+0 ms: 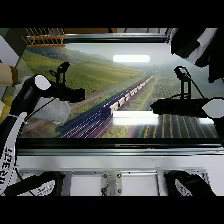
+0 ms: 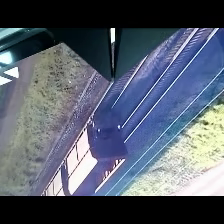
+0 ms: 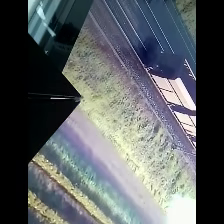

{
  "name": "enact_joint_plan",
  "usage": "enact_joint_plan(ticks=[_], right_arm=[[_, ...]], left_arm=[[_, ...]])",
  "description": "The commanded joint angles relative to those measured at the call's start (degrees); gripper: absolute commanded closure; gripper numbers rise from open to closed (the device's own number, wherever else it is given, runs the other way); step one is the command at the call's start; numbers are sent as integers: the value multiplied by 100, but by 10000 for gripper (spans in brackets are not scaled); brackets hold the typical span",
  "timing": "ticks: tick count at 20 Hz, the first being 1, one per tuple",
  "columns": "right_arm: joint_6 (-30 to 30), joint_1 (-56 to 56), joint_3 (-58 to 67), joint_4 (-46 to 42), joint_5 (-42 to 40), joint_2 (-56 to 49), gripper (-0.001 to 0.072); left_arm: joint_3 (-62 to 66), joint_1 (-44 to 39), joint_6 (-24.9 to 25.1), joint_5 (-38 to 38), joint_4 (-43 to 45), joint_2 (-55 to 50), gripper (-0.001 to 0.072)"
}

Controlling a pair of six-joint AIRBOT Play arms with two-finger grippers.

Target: Fold the clothes and pants, and hang the long-sleeved shirts on hangers.

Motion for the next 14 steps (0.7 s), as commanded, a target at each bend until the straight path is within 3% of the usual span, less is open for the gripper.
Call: enact_joint_plan(ticks=[1,8,9,10,14], right_arm=[[2,4,4,2,0,-4,686],[2,7,4,2,2,-4,686],[2,7,4,2,2,-4,686],[2,7,4,2,0,-4,686],[2,4,4,2,2,-4,686]], left_arm=[[0,-2,0,2,0,0,698],[0,-4,-9,0,-44,2,698],[72,114,186,319,343,0,296],[166,267,131,433,632,0,-13],[560,1276,-326,470,1818,0,-10]])
